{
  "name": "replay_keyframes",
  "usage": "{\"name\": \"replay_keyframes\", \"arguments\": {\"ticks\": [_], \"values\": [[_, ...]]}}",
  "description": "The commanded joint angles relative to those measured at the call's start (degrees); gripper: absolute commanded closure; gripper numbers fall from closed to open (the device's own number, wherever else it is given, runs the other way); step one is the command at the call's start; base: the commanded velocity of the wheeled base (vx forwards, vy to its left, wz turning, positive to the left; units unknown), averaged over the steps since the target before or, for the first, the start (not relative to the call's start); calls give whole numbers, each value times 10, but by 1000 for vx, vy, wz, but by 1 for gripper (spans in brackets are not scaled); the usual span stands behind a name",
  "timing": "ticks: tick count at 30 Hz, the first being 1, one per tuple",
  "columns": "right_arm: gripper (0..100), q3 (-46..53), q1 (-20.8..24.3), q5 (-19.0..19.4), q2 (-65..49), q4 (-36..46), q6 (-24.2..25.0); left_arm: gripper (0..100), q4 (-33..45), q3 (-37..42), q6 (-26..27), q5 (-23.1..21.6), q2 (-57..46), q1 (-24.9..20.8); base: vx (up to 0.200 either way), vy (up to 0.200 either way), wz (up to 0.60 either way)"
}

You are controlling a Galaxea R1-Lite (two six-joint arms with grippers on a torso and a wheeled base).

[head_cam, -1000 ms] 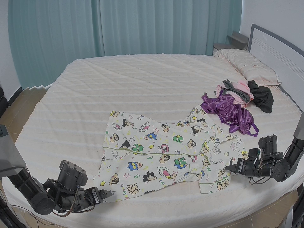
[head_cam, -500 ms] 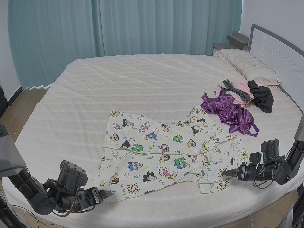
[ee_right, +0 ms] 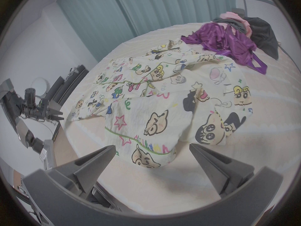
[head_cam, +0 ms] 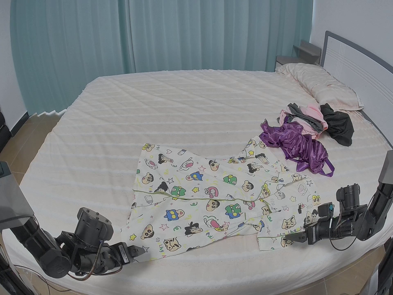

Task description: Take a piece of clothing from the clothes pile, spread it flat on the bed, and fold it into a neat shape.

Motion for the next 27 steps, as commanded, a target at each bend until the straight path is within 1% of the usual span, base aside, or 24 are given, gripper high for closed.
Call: {"name": "replay_keyframes", "arguments": {"ticks": [1, 2, 5, 13, 20, 21, 27], "values": [[0, -4, -3, 6, 17, 0, -13, 0, 0, 0, 0, 1, 0, 0, 0, 0, 0], [0, -5, -3, 8, 25, 0, -23, 0, 0, 0, 0, 1, 0, 0, 0, 0, 0], [0, -7, -4, 10, 30, -1, -29, 0, 0, 0, 0, 1, 0, 0, 0, 0, 0], [0, -18, -3, 23, 35, -1, -29, 0, 0, 0, 0, 1, 0, 0, 0, 0, 0], [0, -11, 3, 24, 37, 0, -30, 0, 0, 0, 0, 1, 0, 0, 0, 0, 0], [100, -11, 3, 24, 37, 0, -30, 0, 0, 0, 1, 1, 0, 0, 0, 0, 0], [100, 4, 0, 24, 28, -1, -29, 0, 0, 0, 0, 1, 0, 0, 0, 0, 0]]}}
